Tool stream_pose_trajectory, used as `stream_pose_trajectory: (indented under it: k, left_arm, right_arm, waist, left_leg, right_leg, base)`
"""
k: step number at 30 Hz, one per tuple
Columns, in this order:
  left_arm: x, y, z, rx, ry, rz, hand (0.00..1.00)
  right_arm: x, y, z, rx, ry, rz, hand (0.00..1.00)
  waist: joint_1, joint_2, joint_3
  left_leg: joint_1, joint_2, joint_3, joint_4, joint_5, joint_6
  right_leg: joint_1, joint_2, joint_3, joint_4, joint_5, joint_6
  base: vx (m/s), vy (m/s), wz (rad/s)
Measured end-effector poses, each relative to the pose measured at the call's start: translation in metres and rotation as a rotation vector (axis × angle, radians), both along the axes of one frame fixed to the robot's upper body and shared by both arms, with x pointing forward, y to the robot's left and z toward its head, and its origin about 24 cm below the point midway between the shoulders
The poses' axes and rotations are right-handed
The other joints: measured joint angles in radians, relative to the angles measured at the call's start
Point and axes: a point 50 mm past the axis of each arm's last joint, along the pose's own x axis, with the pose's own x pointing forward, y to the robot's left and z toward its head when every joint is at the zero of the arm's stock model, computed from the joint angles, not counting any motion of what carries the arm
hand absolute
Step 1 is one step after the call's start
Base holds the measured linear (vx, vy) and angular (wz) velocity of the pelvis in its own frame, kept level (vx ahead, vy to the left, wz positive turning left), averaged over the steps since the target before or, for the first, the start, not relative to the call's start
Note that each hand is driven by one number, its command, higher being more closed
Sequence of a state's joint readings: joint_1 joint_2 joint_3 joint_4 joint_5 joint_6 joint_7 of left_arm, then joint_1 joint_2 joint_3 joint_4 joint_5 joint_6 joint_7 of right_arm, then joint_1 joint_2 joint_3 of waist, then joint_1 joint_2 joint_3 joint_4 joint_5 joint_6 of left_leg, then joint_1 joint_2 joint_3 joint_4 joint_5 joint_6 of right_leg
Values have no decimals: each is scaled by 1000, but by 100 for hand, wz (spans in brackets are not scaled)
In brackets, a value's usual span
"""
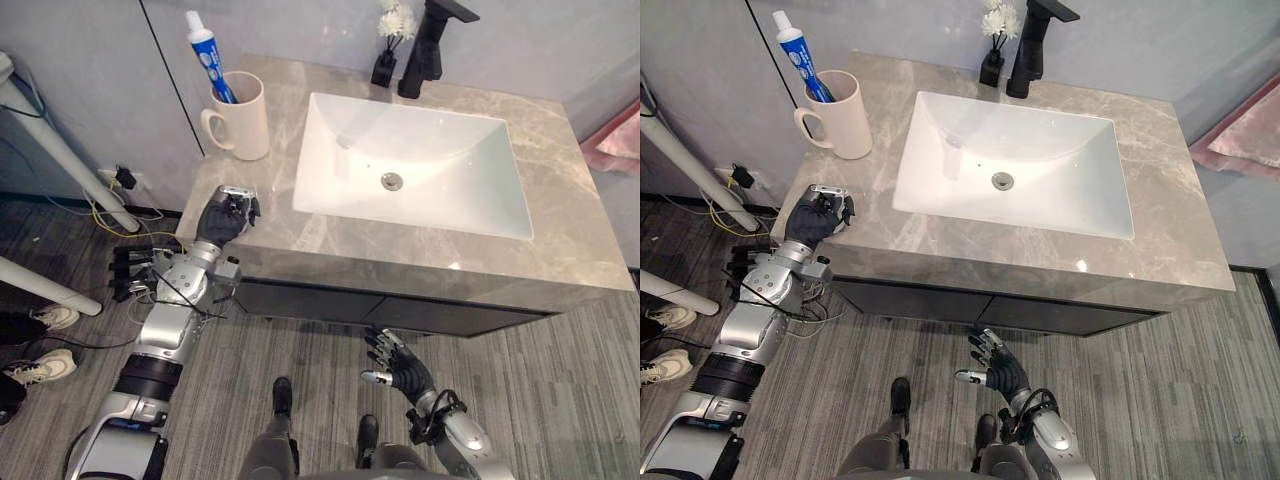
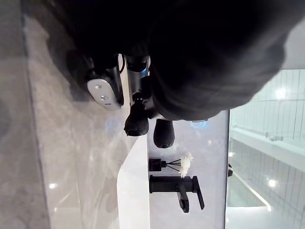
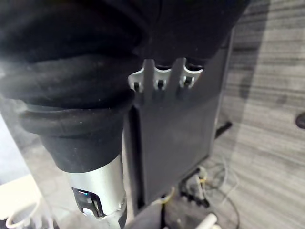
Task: Organize washtable
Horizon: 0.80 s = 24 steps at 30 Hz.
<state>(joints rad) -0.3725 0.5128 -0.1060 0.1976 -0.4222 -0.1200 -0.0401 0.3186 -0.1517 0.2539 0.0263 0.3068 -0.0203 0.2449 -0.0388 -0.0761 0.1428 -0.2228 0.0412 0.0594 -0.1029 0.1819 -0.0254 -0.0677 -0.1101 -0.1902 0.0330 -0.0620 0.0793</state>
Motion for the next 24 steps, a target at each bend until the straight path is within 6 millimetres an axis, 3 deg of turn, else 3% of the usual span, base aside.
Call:
stream_pose_trajectory:
  k: [10, 13, 24]
  left_arm:
    - [20, 18, 13, -43, -8, 129, 100]
    - [29, 31, 22, -73, -17, 213, 100]
    - [35, 45, 34, -95, -28, 316, 100]
  right_arm:
    - [-2, 0, -1, -2, 8, -5, 0]
    - [-6, 0, -3, 2, 20, -10, 0]
    - [-10, 0, -5, 3, 33, -15, 0]
  waist:
    - [-1, 0, 0]
    - [-2, 0, 0]
    - [-2, 0, 0]
  left_leg:
    - [-1, 2, 4, 0, 0, 0]
    - [-6, 4, 8, 0, 0, 0]
    - [-15, 8, 22, 0, 3, 5]
  right_leg:
    - [-3, 2, 4, -1, 2, 3]
    - [-9, 3, 6, -1, 3, 3]
    - [-27, 5, 23, -4, 4, 1]
  base:
    - [2, -1, -1]
    - [0, 0, 0]
    - [12, -4, -4]
